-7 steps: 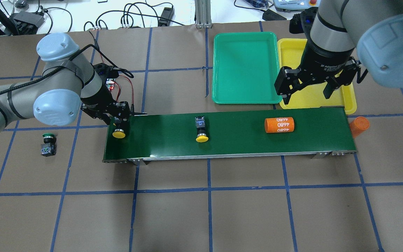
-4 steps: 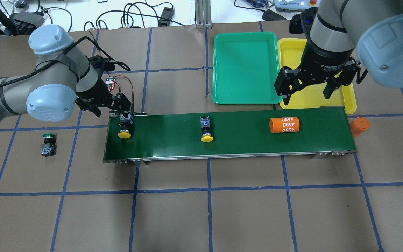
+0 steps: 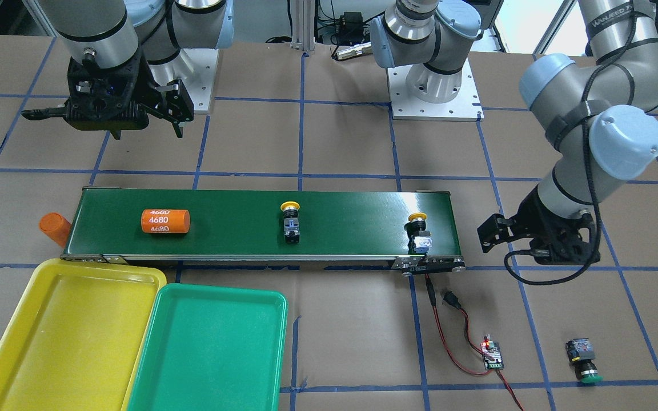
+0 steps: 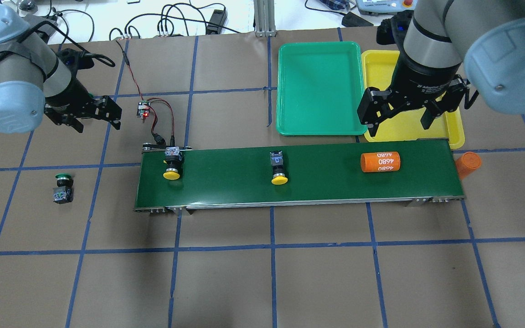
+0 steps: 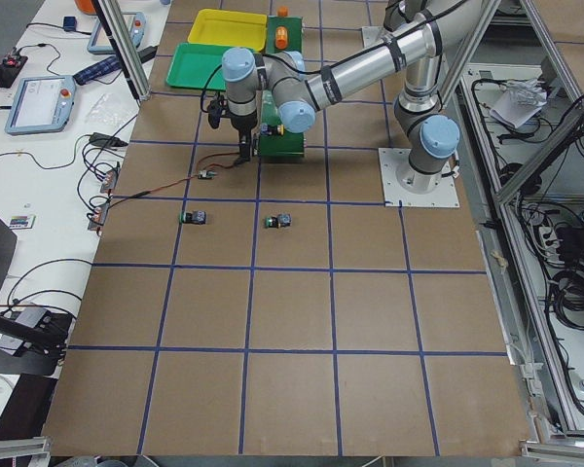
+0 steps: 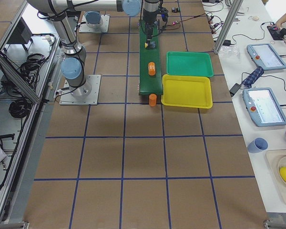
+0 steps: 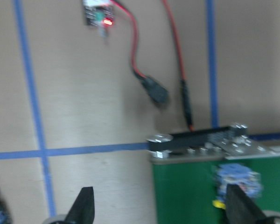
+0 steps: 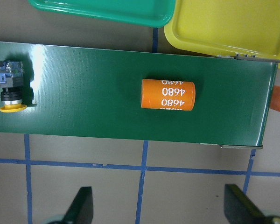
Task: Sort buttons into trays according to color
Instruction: 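Grasp a green-capped button with left gripper while right lowers toward belt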
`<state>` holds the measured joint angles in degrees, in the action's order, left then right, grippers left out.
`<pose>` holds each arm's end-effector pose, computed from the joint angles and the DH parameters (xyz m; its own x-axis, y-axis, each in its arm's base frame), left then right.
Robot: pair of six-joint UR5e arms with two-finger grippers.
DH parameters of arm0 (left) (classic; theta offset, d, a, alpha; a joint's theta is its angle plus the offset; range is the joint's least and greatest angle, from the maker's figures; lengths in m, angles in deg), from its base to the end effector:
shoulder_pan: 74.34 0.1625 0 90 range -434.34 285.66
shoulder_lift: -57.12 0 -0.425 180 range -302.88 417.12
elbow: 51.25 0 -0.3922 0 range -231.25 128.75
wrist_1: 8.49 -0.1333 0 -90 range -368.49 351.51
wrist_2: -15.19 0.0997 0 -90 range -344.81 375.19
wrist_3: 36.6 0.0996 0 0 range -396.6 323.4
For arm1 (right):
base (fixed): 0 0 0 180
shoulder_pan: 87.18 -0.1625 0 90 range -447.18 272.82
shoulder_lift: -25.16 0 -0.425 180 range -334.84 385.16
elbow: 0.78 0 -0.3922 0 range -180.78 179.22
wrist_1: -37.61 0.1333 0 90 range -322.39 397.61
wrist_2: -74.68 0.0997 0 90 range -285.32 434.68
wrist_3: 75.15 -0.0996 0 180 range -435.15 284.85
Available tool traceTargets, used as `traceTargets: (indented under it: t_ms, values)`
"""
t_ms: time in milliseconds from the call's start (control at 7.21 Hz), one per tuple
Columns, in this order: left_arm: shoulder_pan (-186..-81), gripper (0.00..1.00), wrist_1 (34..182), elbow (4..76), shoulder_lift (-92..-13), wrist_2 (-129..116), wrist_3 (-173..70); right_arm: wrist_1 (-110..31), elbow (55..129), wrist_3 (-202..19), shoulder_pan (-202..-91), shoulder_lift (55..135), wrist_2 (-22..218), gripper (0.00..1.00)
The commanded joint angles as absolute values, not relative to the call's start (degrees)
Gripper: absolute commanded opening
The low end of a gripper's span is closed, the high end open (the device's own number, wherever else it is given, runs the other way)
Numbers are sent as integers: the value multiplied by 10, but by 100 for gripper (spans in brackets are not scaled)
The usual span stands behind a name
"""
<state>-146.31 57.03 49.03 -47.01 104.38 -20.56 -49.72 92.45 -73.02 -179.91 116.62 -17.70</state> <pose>0.0455 -0.5749 0.3131 -0.9993 -0.0347 0.0132 -0.0347 0.9994 -0.0051 0.1515 -0.4662 0.4683 -0.9954 -0.0878 0.0385 -0.0845 0.9933 0.0789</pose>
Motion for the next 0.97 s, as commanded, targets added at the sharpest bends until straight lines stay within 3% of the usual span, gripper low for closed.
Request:
traceTargets:
  t_ms: [0,416,833]
  values:
    - [-1384,100,572,511,-467,1043,-96,-496,924,-730,-1799,1167,-178,100]
    - [-1308,100,442,631,-448,1082,-88,-497,925,-730,-1799,1167,-177,100]
    - [-1292,100,434,653,-465,1080,-30,-499,925,-729,-1797,1165,-178,100]
